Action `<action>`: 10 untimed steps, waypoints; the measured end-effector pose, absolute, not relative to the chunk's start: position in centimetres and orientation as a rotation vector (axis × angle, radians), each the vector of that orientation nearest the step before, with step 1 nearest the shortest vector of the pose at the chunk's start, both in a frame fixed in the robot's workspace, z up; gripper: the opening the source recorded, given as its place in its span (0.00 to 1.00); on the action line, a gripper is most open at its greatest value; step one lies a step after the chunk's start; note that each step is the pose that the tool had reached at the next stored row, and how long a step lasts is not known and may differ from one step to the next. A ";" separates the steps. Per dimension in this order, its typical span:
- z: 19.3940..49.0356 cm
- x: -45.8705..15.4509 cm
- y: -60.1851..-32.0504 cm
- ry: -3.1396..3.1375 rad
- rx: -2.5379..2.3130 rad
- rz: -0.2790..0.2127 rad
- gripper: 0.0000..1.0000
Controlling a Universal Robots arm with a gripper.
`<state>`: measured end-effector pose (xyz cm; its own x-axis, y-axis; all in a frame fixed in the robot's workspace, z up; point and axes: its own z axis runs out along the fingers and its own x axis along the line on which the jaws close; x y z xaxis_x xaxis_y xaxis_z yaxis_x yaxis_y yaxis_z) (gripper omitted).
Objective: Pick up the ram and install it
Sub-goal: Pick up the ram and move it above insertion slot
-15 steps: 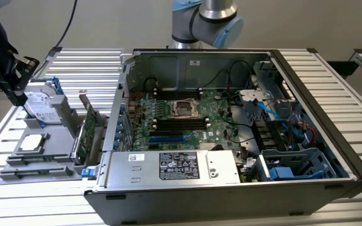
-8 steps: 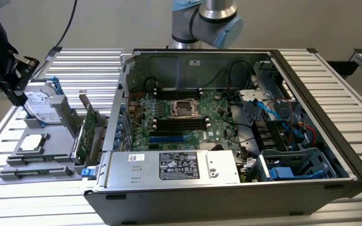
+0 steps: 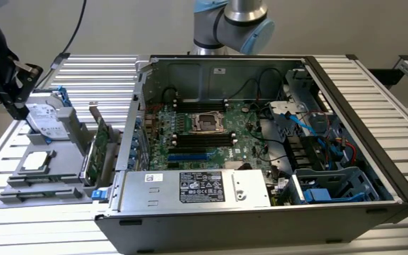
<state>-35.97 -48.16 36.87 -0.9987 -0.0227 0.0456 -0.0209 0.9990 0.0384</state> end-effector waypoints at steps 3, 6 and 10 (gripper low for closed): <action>36.8 -36.0 -48.2 -3.092 0.118 -0.057 0.11; 36.7 -36.0 -48.2 -3.087 0.201 -0.055 0.11; 36.6 -36.0 -48.2 -3.076 0.314 -0.052 0.11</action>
